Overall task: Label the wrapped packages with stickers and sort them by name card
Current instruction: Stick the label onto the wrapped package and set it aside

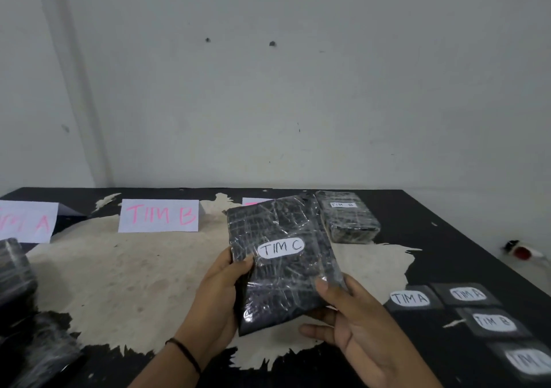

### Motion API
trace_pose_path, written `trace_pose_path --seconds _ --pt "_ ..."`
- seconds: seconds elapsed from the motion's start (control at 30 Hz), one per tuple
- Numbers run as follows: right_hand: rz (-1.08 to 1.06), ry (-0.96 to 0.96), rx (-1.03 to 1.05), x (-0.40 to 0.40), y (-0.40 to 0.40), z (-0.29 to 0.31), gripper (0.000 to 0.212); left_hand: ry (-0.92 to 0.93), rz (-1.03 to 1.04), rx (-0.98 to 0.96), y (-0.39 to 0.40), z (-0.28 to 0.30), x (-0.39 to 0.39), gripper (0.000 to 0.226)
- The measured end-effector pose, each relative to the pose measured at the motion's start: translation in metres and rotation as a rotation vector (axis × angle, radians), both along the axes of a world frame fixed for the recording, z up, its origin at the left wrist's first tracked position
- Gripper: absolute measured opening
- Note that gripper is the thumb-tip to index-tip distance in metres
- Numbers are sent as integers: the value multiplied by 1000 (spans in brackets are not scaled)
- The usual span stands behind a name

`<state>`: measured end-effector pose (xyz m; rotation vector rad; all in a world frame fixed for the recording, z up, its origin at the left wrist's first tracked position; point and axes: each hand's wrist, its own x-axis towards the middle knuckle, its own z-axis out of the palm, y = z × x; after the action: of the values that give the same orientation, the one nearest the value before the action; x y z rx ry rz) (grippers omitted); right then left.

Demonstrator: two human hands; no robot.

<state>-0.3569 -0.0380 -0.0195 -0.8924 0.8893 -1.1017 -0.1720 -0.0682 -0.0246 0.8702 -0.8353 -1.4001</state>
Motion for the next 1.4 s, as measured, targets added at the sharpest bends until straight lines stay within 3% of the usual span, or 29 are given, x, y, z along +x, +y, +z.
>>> trace_pose_path --seconds 0.13,0.23,0.43,0.53,0.67,0.93,1.23,1.4 --pt "-143 -89 2 -7 2 2 43 36 -45 8 -2 4 -22 26" --pt "-258 -110 -6 -23 -2 6 41 -72 -80 -18 -11 2 -34 31" --pt "-507 -140 -33 -74 -25 21 30 -709 5 -123 -37 -13 -55 28" --pt "-620 -166 -10 -104 -41 26 37 -1046 76 -210 -58 -24 -71 35" --pt "-729 -157 16 -140 -62 34 39 -1244 103 -297 -81 -38 -85 36" --pt "-925 60 84 -188 -118 30 31 -1387 81 -307 -89 -52 -87 46" --pt "-963 150 151 -194 -170 3 32 -1331 67 -235 -93 -52 -86 47" --pt "-982 168 201 -195 -185 -15 49 -1326 66 -231 -94 -53 -86 48"
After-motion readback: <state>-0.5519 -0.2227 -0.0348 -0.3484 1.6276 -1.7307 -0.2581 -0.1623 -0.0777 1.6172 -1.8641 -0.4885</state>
